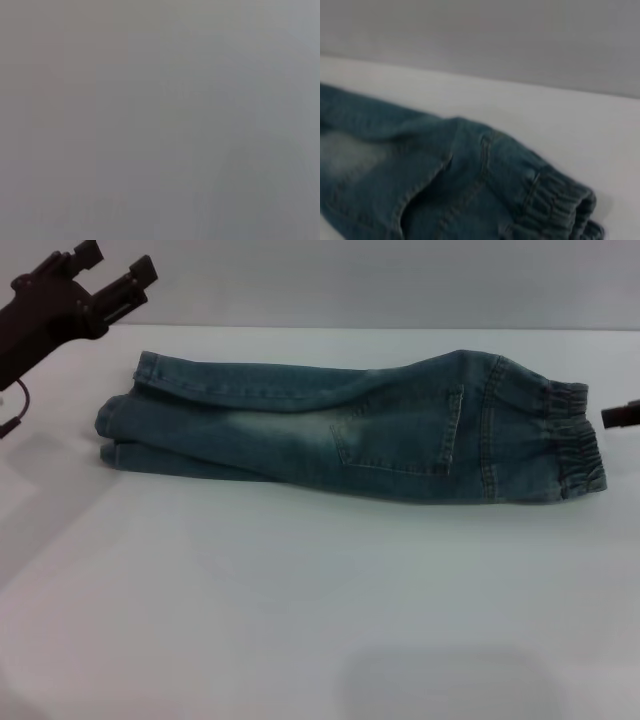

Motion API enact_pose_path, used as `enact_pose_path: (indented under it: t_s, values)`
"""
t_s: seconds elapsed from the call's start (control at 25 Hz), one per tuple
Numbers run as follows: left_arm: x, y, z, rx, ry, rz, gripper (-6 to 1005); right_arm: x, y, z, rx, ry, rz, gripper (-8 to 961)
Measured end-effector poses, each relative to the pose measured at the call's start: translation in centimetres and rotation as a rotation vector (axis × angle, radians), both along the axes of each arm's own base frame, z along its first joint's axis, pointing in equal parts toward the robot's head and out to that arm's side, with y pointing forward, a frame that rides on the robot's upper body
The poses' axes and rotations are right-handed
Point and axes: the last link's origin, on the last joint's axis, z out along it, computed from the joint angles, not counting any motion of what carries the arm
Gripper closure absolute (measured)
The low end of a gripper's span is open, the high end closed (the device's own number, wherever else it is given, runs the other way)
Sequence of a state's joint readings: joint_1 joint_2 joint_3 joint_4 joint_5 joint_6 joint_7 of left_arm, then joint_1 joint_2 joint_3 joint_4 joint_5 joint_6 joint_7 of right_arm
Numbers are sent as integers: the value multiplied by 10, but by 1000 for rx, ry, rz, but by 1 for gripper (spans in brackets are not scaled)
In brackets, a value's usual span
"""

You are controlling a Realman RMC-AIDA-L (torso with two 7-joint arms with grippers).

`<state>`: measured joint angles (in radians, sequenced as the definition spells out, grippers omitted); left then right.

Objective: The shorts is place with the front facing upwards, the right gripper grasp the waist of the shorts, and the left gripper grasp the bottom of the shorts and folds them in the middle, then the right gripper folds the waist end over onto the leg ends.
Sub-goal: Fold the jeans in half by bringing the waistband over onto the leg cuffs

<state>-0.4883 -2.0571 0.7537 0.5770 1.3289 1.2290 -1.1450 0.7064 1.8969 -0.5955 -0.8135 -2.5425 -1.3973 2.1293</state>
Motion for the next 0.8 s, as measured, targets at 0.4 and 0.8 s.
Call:
enact_pose_path:
  t_s: [0.4, 0.8]
  values:
    - [-2, -4, -4, -9, -28, 2, 170, -3, 1, -19, -79, -98, 11, 489]
    - [-1, -4, -6, -16, -32, 0, 170, -1, 2, -35, -89, -125, 17, 490]
